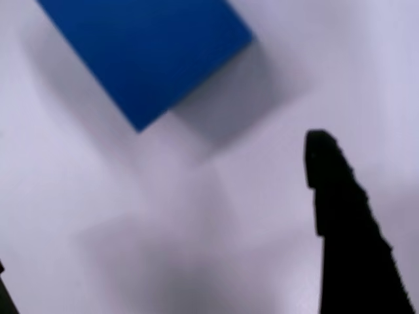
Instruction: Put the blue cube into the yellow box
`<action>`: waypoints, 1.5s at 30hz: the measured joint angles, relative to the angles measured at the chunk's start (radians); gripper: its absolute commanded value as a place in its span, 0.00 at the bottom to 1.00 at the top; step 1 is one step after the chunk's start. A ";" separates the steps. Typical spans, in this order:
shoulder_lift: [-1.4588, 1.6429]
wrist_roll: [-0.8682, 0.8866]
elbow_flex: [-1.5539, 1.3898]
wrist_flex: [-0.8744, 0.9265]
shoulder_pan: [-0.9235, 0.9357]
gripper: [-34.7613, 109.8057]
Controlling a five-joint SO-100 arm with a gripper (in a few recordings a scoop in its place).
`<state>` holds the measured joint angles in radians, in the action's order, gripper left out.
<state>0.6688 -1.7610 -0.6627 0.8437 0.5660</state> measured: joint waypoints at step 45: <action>-0.379 0.044 0.215 -0.497 -0.035 0.54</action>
<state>0.2899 -1.7165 -0.4479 0.3467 0.5308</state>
